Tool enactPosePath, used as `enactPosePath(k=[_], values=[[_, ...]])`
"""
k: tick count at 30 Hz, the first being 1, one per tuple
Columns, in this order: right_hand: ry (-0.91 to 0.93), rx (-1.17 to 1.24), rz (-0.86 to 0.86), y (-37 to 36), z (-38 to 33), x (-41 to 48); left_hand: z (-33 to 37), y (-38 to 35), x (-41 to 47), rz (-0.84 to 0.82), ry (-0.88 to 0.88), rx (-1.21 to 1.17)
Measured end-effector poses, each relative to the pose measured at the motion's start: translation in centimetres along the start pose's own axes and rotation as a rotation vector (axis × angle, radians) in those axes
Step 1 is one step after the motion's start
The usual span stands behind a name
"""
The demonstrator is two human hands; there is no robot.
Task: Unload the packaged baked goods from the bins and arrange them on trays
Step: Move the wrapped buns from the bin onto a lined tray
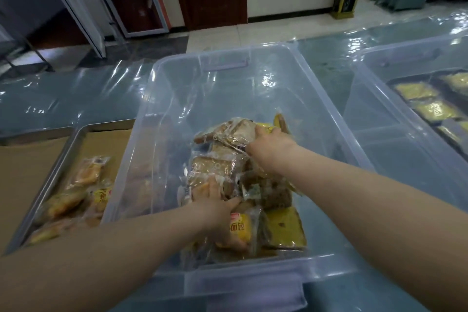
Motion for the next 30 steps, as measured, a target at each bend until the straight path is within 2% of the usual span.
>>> enactPosePath(k=[4,7,10,13,17,20,23,30], values=[[0.016,0.003,0.007,0.2,-0.2,0.2,-0.3,1.2,0.2,0.152,-0.017,-0.001],[0.019,0.029,0.042,0.8,0.0,0.4,-0.4,3.6,-0.7,0.316,-0.016,0.086],[0.025,0.106,0.143,2.4,0.3,0.0,-0.7,6.8,-2.3,0.5,0.056,0.202],[-0.002,0.251,0.232,4.1,1.1,-0.6,-2.0,9.6,-4.1,0.632,0.139,0.218],[-0.009,0.457,0.288,6.2,2.5,-1.1,-2.9,12.2,-6.9,0.834,0.065,0.137],[-0.005,0.628,0.369,8.7,3.6,-1.7,-3.9,14.6,-10.9,1.053,-0.029,0.071],[0.034,0.786,0.463,12.3,3.5,-3.3,-6.3,16.0,-16.1,1.253,-0.017,0.041],[0.205,1.024,0.57,19.4,-3.7,-8.0,-15.3,12.0,-24.4,1.479,0.019,-0.229]])
Point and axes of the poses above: each hand's wrist, its own x-axis towards the middle knuckle, its own y-axis out of the back of the hand, z = x × y, the point moved 8 cm from there along x, towards the middle knuckle, and after that the axes turned 10 degrees about -y, right-handed, at the moved point
